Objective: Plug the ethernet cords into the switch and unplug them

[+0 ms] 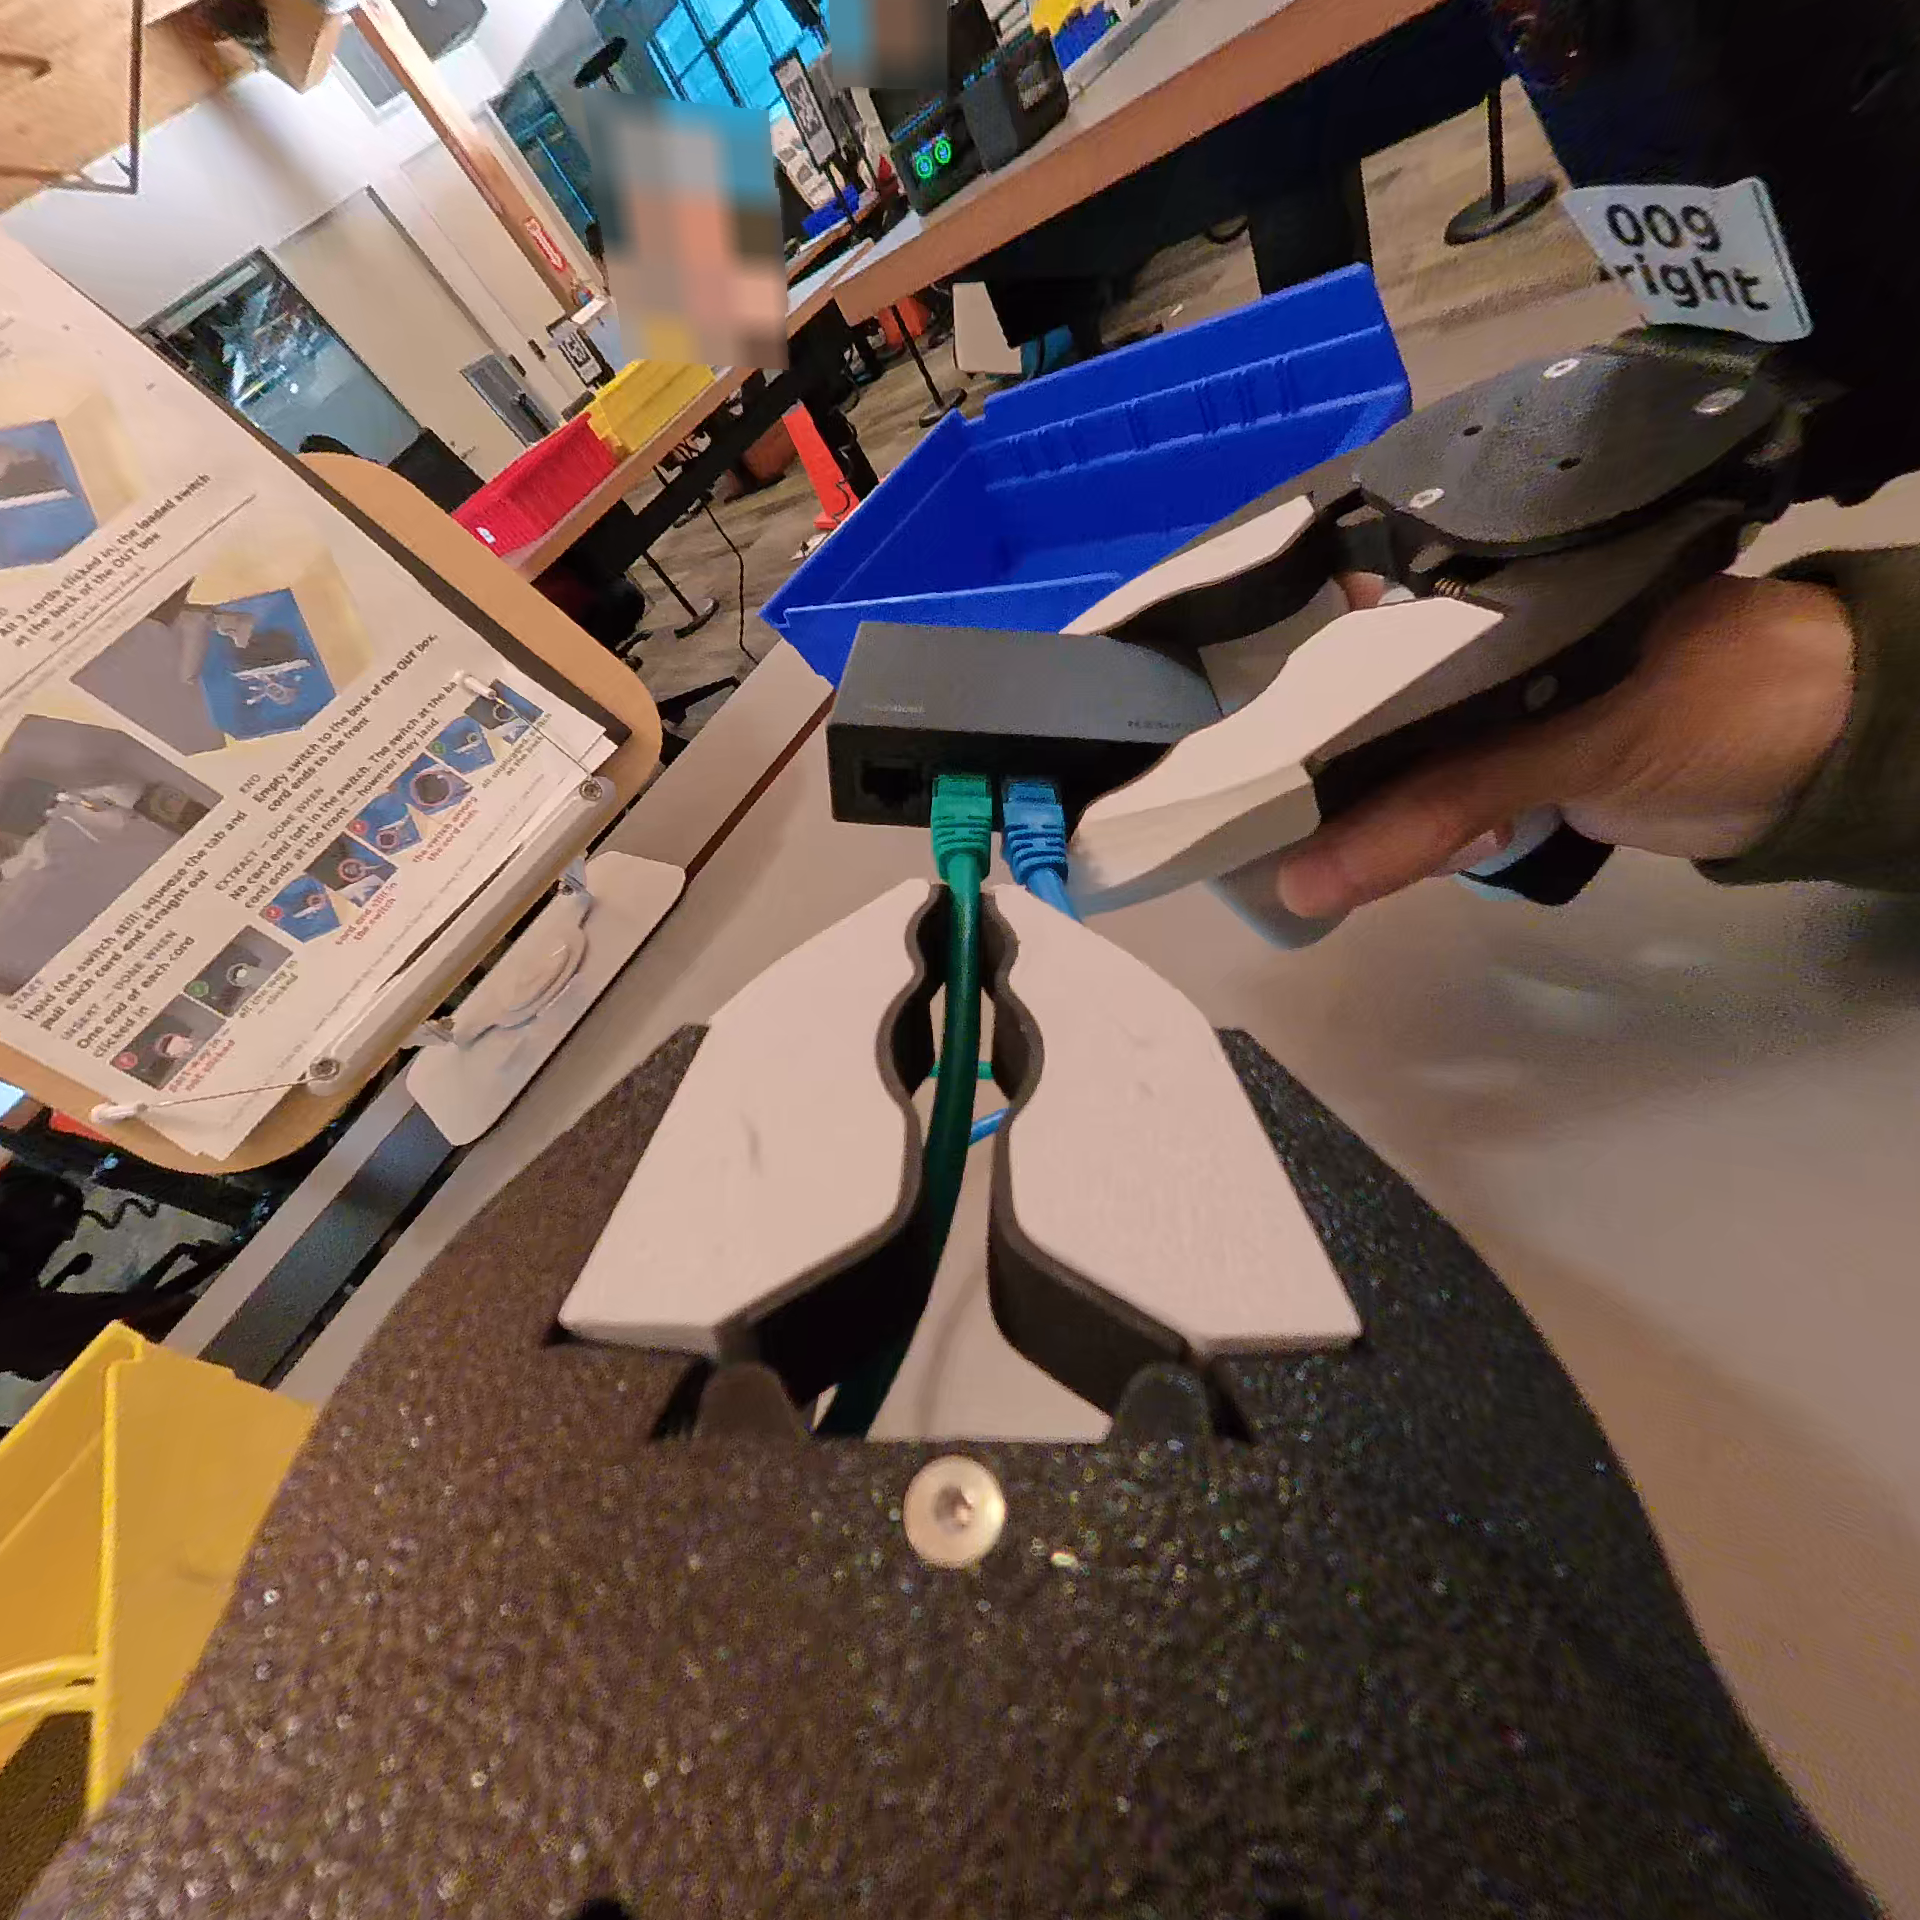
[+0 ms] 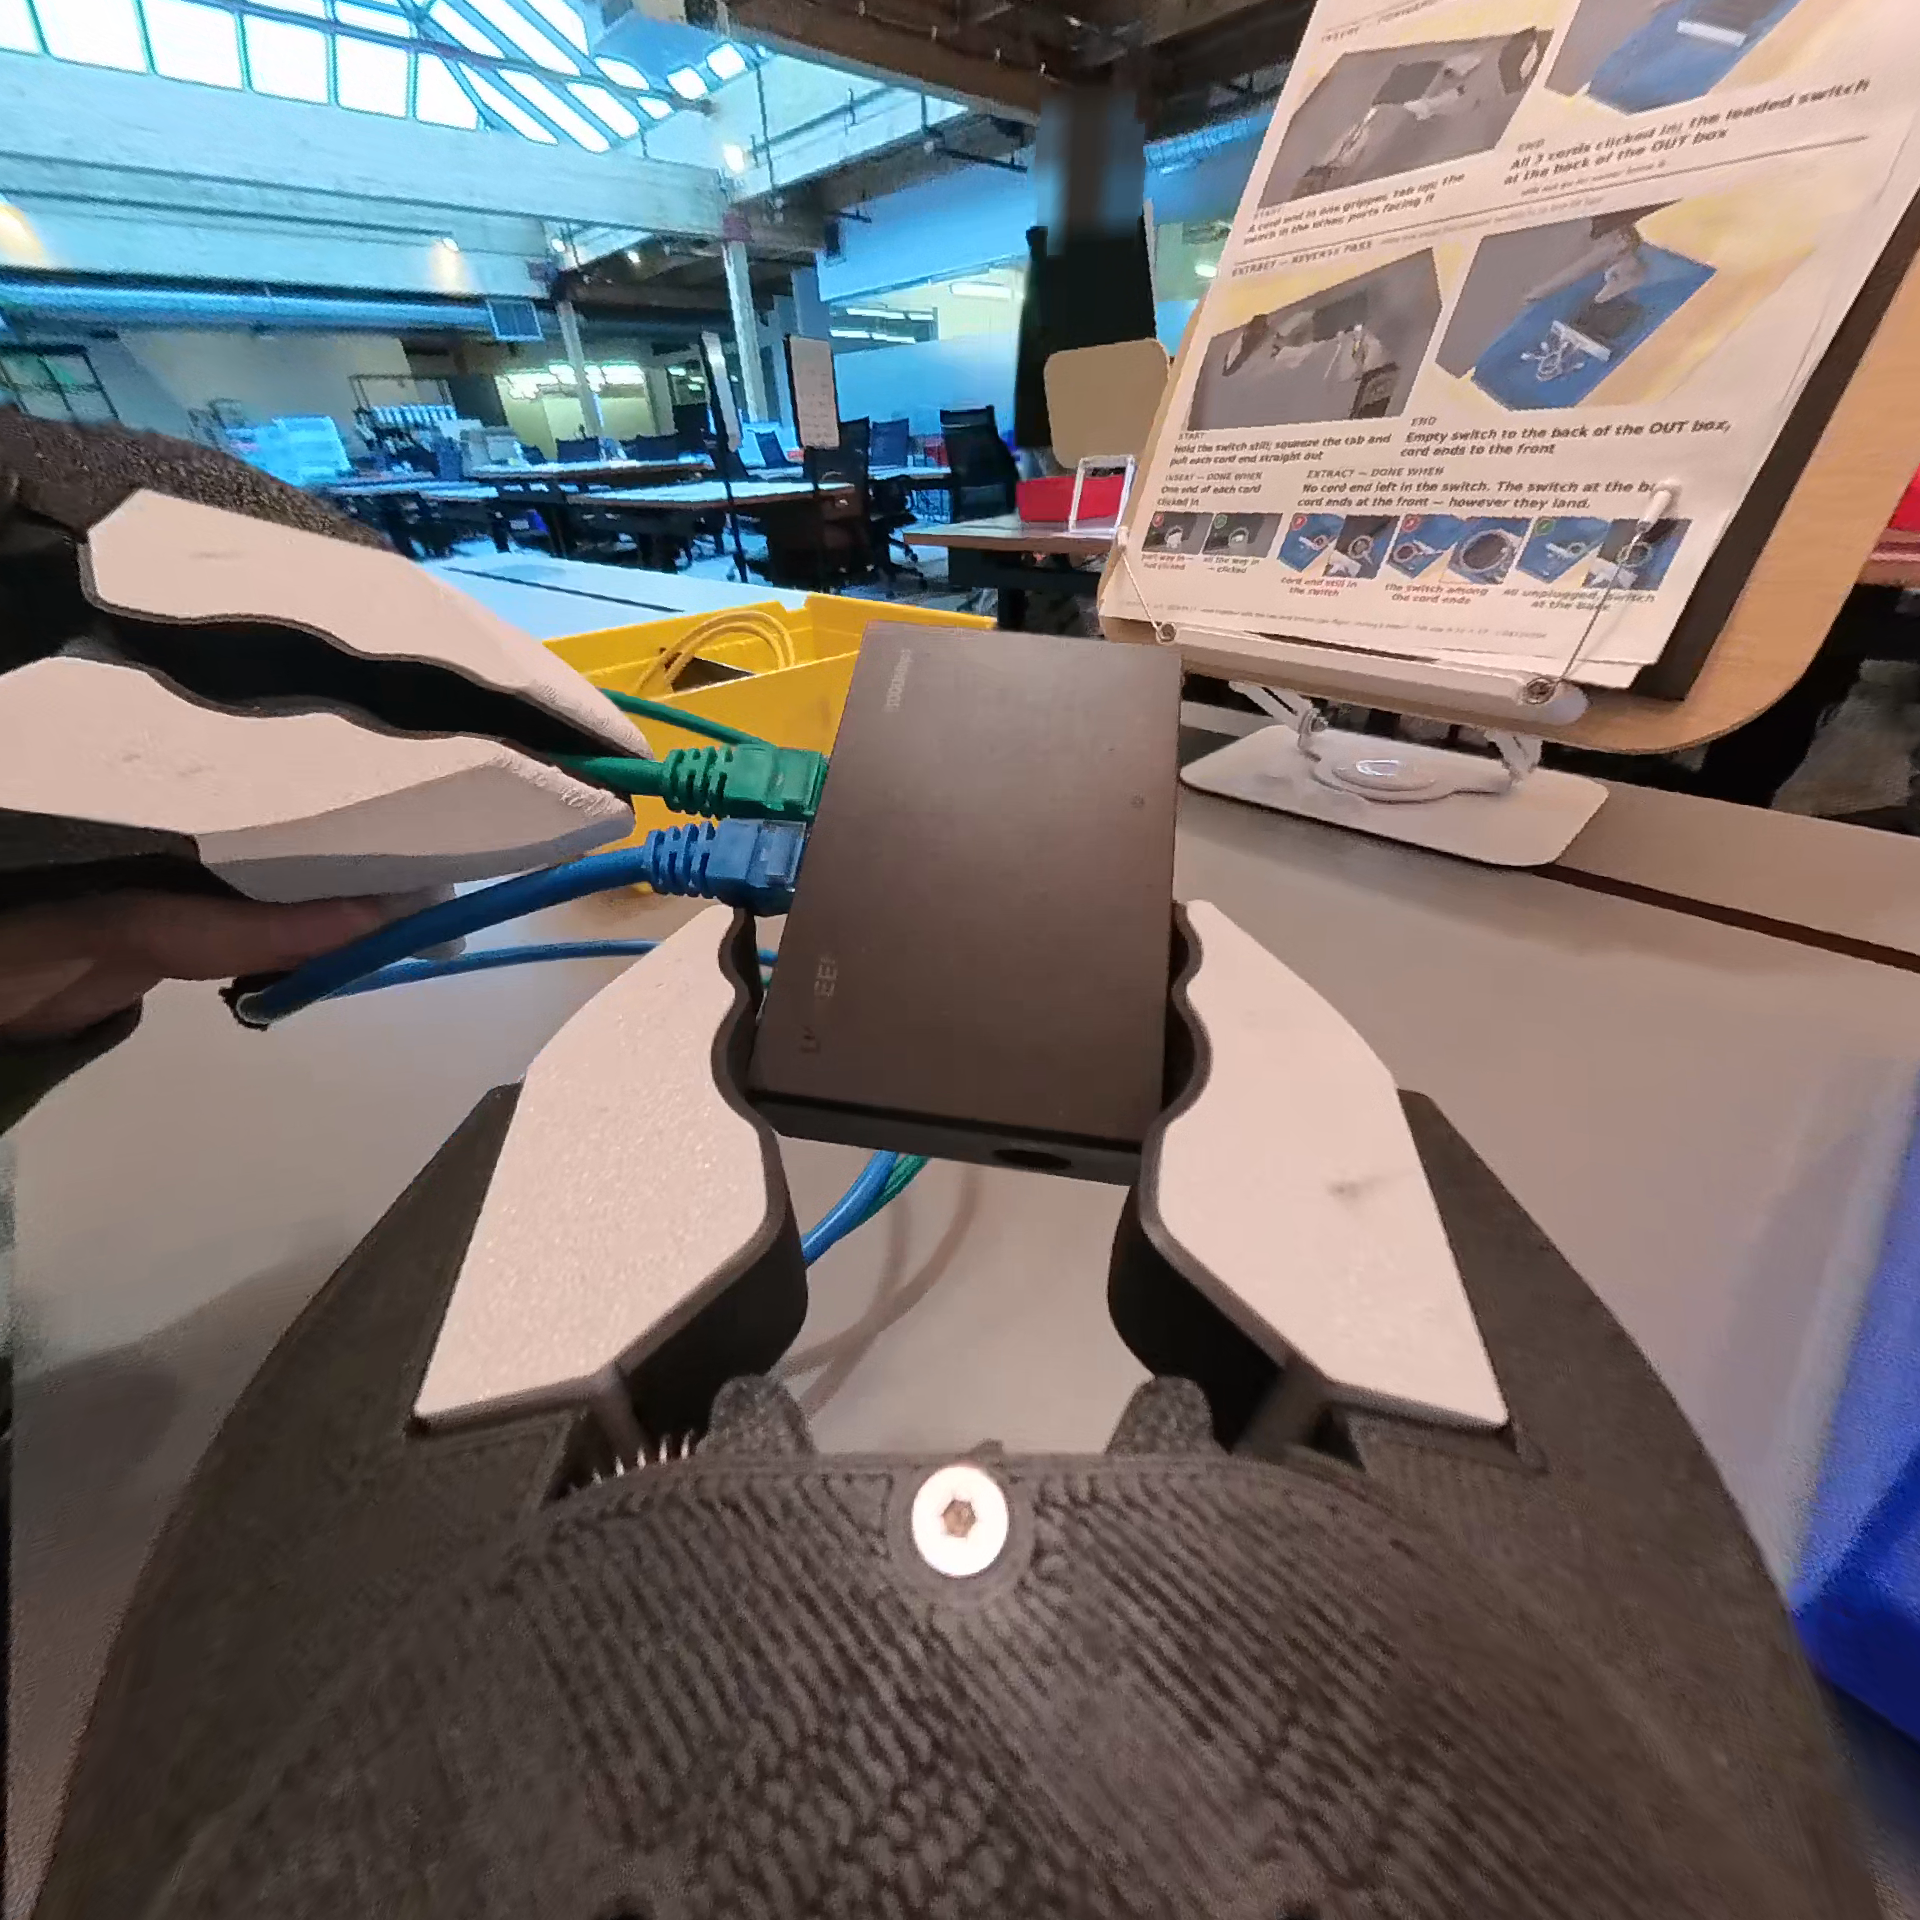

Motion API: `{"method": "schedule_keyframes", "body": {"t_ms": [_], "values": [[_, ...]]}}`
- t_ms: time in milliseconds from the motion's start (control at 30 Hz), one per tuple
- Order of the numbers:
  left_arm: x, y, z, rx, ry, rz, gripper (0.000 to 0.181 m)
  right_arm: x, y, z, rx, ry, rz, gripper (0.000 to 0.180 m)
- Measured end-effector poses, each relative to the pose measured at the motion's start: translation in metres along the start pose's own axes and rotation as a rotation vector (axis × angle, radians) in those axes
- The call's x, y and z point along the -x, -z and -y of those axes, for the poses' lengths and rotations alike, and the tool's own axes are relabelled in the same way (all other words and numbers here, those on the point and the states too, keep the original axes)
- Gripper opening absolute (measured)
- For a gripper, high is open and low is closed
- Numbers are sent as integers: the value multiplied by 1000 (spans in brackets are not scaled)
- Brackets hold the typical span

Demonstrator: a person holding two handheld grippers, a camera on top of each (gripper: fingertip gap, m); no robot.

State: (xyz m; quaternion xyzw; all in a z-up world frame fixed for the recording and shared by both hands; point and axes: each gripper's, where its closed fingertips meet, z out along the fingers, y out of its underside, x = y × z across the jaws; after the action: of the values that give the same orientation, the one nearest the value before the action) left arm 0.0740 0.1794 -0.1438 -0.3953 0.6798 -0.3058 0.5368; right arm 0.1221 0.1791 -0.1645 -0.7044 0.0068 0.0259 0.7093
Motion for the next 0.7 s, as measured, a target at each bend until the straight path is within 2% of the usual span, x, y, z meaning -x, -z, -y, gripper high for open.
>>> {"method": "schedule_keyframes", "body": {"t_ms": [233, 367, 600, 667, 700], "values": [[-6, -2, -16, 79, -24, -18, 4, 0, 0, -9, 48, 106, 2, 75], [-6, -2, -11, 44, -5, -17, 4, 2, 0, -11, 34, 40, 31, 75], [-6, -8, -19, 80, 5, -31, 4, -3, -2, -18, 57, 20, 12, 75], [-3, -10, -16, 52, 63, -19, 4, -3, -3, -17, 24, -63, 10, 75], [-6, -10, -19, 72, 73, -45, 4, -4, -3, -20, 40, -25, 25, 75]]}}
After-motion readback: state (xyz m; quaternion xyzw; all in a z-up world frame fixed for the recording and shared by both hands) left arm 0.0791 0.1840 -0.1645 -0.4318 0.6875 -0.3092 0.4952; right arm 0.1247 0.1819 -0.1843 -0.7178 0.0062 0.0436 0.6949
